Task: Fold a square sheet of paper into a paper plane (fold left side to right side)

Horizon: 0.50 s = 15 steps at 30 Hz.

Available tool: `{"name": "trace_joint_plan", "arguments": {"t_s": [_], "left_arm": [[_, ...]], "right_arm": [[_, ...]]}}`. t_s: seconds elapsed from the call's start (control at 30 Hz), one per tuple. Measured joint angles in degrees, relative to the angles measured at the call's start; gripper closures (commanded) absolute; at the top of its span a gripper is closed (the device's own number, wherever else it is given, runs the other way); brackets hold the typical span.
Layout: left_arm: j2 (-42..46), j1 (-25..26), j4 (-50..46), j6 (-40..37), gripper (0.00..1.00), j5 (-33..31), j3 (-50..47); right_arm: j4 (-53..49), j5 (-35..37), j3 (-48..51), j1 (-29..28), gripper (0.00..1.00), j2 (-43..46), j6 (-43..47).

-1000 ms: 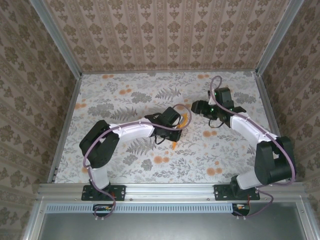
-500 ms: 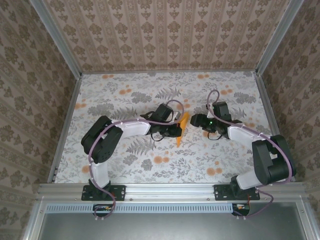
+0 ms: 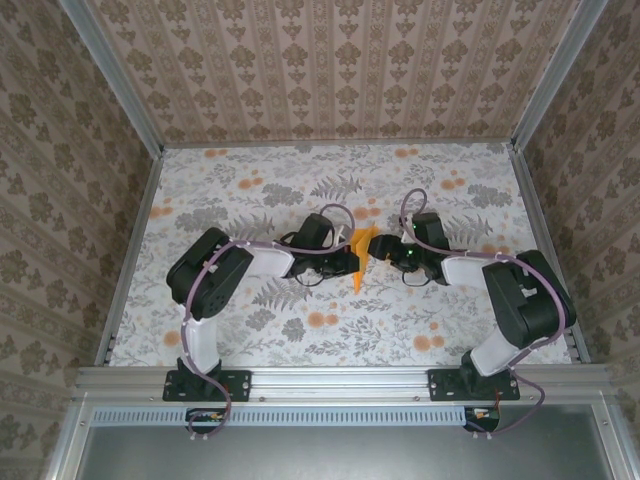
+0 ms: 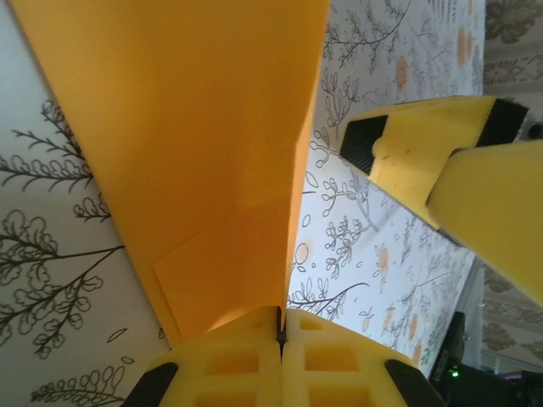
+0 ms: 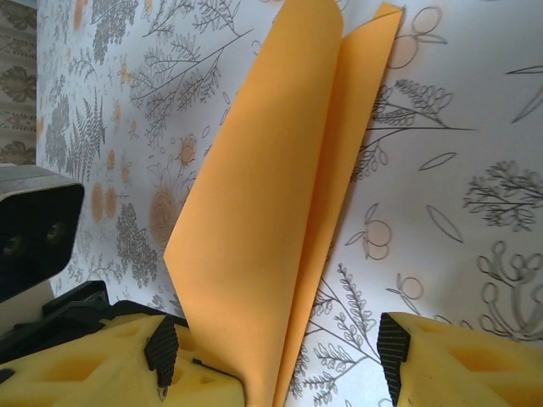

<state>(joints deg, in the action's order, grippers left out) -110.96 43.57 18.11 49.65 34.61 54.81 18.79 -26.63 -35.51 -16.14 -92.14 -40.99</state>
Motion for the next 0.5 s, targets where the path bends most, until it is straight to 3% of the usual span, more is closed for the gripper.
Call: {"name": "trace_joint_plan", "arguments": {"t_s": [0.5], "left_arm": [[-0.7, -0.9, 8.2, 4.8, 0.97, 2.7, -1.9]], "right_arm": [[1.3, 0.1, -4.5, -1.7, 0.46, -6.5, -2.9]]}}
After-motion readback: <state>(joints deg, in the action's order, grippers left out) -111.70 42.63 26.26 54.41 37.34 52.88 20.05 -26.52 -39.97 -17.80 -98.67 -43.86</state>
